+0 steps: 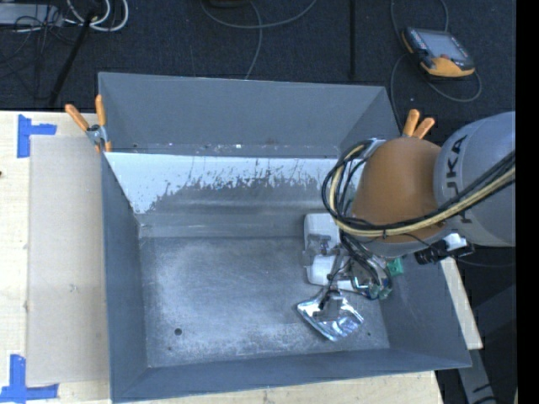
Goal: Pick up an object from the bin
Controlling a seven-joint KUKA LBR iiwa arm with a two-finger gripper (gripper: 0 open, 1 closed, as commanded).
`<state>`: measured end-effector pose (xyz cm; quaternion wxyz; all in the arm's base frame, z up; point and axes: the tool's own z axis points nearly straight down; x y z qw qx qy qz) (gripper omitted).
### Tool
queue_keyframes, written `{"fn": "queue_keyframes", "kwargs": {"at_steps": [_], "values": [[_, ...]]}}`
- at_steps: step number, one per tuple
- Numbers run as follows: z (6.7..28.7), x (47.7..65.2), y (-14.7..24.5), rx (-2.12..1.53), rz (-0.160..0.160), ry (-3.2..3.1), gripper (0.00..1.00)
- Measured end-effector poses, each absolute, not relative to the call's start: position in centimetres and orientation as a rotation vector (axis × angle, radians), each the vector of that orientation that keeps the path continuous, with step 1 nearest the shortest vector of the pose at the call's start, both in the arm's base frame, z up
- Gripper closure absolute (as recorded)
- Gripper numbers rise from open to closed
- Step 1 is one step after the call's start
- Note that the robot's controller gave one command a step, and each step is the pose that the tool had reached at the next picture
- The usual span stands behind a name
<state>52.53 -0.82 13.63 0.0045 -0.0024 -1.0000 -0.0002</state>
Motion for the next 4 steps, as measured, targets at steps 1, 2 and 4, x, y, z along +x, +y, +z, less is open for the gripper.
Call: {"fn": "queue_keyframes", "kwargs": {"at_steps": [1, 2, 4], "values": [[6.7, 48.7, -5.4, 0.178, -0.001, -3.130, 0.00], [7.0, 49.0, -5.3, 0.182, -0.001, -3.135, 1.00], [19.2, 50.1, -6.1, 0.188, -0.001, -3.136, 0.00]]}}
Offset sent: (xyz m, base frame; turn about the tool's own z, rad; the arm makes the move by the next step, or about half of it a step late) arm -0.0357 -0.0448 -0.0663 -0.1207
